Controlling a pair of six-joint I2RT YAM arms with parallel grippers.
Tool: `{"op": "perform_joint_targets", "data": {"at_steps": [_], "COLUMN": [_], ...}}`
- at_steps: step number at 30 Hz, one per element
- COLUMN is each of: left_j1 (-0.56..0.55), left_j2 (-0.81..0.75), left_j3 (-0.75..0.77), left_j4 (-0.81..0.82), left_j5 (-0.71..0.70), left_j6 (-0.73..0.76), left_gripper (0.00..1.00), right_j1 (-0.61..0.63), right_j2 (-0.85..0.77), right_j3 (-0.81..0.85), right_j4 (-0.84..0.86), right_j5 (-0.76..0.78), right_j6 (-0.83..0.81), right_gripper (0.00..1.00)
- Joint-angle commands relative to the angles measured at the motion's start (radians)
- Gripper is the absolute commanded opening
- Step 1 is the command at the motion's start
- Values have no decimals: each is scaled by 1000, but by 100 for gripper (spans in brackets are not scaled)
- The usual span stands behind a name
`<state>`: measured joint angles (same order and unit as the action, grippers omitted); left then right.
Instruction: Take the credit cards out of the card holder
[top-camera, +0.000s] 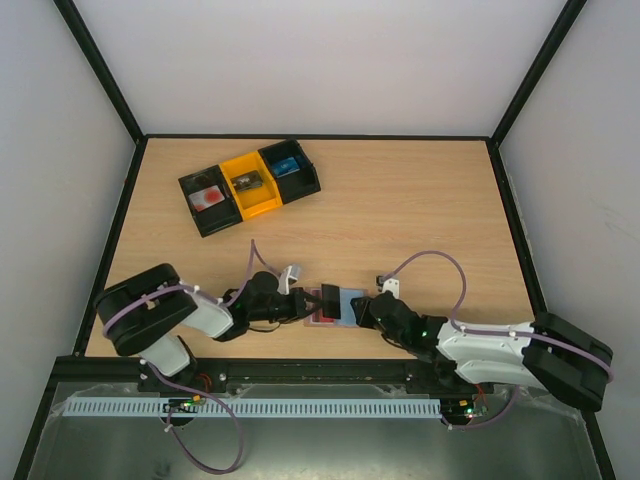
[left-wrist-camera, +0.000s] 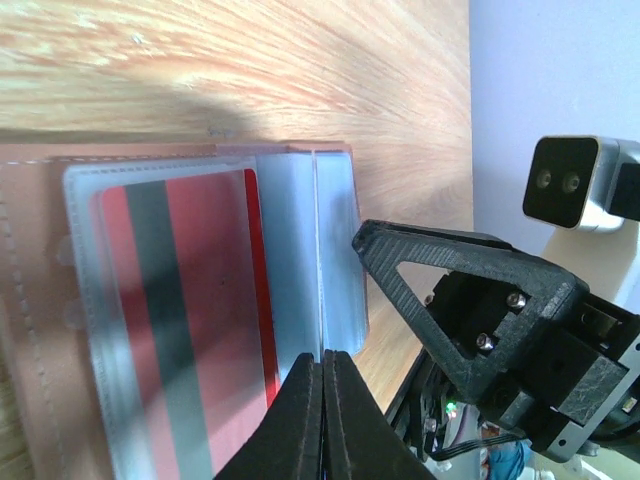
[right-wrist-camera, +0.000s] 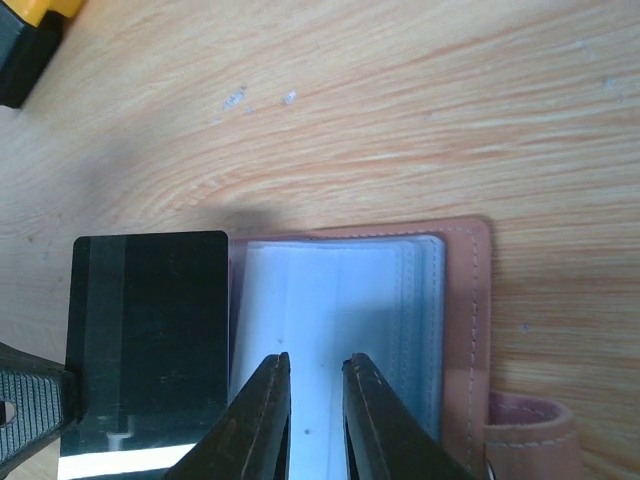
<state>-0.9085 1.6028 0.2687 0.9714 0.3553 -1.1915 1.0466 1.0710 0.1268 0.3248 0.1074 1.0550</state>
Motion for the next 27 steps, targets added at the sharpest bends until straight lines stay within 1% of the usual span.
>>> {"op": "perform_joint_targets", "data": {"at_steps": [1, 6, 10, 16, 20, 23, 27], "left_j1": [11, 17, 28, 69, 130, 174, 226], "left_j2": [-93, -214, -306, -466, -586, -676, -765], "left_j3": [-26, -28, -22, -21, -30, -28, -12], "left_j4": [-92, -219, -312, -447, -538, -606, -676], "left_j5": [-57, -120, -137, -142, -107, -87, -41], "left_j6": [34, 57, 71, 93, 98, 107, 110], "left_gripper": [3, 3, 3, 3, 3, 3, 3], "right_j1": [0, 1, 2, 4, 18, 34, 67], "right_j2": [-69, -159, -238, -327, -312, -276, -209], "right_j3": [4, 37, 40, -44, -64, -61, -70], "right_j4": [-64, -95, -37, 211, 308, 352, 445], "right_j5": [53, 89, 49, -25, -78, -107, -87], "right_j6": [-51, -176, -361, -669, -866, -1026, -1200], "right_gripper": [18, 19, 20, 20, 25, 33, 42]}}
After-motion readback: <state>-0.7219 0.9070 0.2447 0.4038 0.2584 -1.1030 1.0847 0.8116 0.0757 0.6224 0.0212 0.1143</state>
